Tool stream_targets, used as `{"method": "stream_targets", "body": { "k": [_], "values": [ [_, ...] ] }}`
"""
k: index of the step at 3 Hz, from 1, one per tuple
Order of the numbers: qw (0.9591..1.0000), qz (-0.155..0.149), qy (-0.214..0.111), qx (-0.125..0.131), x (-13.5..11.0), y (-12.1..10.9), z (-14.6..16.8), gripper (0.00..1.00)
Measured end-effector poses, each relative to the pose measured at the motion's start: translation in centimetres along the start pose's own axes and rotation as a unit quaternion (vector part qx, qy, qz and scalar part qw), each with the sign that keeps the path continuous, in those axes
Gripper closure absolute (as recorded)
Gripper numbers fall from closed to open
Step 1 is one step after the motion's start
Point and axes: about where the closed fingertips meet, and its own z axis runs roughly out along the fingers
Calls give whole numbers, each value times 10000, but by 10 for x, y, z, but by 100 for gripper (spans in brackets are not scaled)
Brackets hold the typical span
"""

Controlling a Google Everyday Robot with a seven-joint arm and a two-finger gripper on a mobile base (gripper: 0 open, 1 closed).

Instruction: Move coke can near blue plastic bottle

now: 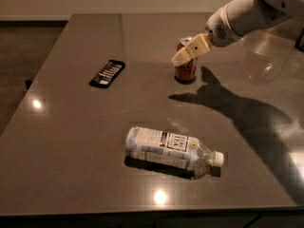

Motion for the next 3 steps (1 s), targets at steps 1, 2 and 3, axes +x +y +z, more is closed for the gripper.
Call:
{"method": "stream_targets", "body": {
  "k": [1,2,3],
  "values": [
    [10000,-19,75,31,-2,0,11,0],
    [9999,-68,122,70,-5,0,16,18],
    [9999,-138,67,46,-6,5,14,49]
  ]
}}
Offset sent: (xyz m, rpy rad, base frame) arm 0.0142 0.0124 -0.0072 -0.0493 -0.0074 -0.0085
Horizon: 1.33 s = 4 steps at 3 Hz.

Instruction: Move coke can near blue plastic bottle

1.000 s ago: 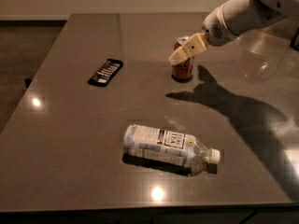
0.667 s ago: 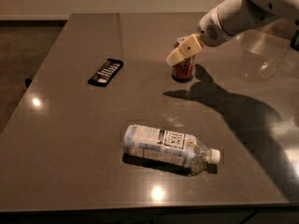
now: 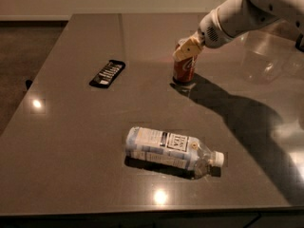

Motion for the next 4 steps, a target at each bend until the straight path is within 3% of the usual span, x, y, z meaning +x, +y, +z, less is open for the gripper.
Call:
{"method": "stream_targets", "body": {
  "k": [1,2,4],
  "values": [
    [9997,-152,-164,-105,0,16,-15,80],
    [9985,-380,-340,-221,0,44,-40,100],
    [9938,-713,-557,-649,10,107,-77,100]
  ]
}}
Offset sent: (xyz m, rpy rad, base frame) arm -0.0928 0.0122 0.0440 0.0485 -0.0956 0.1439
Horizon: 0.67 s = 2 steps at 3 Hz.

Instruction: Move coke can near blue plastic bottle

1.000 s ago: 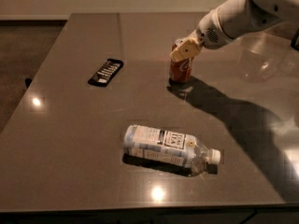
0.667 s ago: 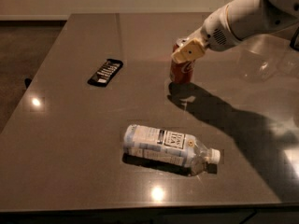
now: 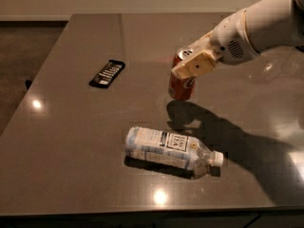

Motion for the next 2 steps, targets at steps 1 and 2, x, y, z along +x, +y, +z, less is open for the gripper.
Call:
{"method": "stream_targets", "body": {
  "k": [1,2],
  "values": [
    [9998,-58,-3,-204,6,25,-1,100],
    [9995,-123,165,-250,16,39,6,85]
  ]
}}
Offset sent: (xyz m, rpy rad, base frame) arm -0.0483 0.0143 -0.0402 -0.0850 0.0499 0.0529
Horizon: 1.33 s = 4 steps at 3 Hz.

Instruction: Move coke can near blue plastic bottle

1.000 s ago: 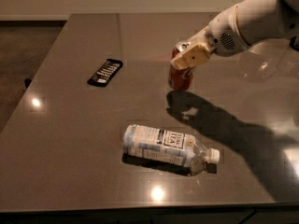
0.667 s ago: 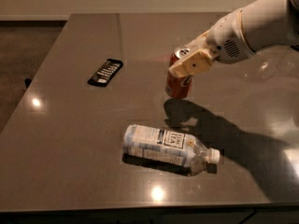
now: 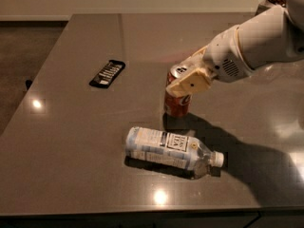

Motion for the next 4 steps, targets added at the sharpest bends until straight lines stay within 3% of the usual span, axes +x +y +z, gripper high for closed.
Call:
{"method": "stream_targets", "body": {
  "k": [1,3,4],
  "values": [
    [9995,-86,307,81,13,9,5,53],
    [9988,-156,467,-21,28,19,4,6],
    [9990,-126,357,-227,33,22,6,0]
  ]
}}
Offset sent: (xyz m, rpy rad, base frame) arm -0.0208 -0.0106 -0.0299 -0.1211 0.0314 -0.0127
